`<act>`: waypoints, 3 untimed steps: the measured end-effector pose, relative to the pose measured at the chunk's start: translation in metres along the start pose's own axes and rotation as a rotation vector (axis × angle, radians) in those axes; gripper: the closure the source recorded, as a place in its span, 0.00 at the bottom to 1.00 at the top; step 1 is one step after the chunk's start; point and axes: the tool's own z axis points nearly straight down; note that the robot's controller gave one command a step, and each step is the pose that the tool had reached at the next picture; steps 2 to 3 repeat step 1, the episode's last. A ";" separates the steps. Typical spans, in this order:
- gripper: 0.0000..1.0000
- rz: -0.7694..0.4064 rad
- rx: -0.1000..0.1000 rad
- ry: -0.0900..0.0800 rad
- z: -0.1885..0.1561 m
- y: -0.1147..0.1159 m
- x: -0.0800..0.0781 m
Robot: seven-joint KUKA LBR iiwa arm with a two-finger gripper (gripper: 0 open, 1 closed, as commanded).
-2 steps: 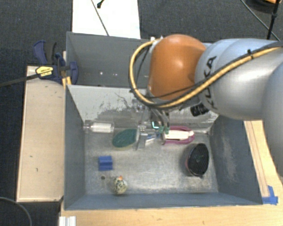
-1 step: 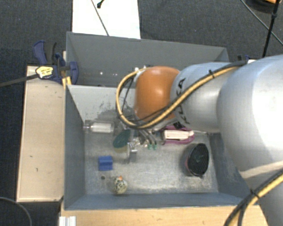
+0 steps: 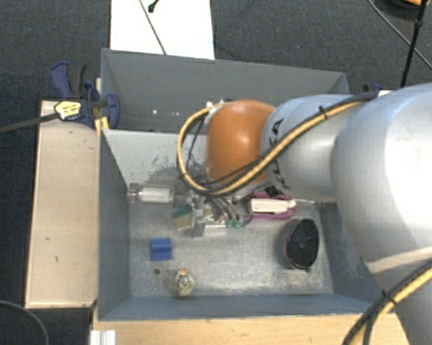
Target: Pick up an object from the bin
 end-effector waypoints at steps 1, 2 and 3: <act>1.00 -0.067 0.000 -0.008 -0.190 0.009 0.018; 1.00 -0.067 0.000 -0.008 -0.190 0.009 0.018; 1.00 -0.067 0.000 -0.008 -0.190 0.009 0.018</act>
Offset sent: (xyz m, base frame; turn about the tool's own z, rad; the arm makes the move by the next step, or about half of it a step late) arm -0.0215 0.0063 0.1837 -0.0712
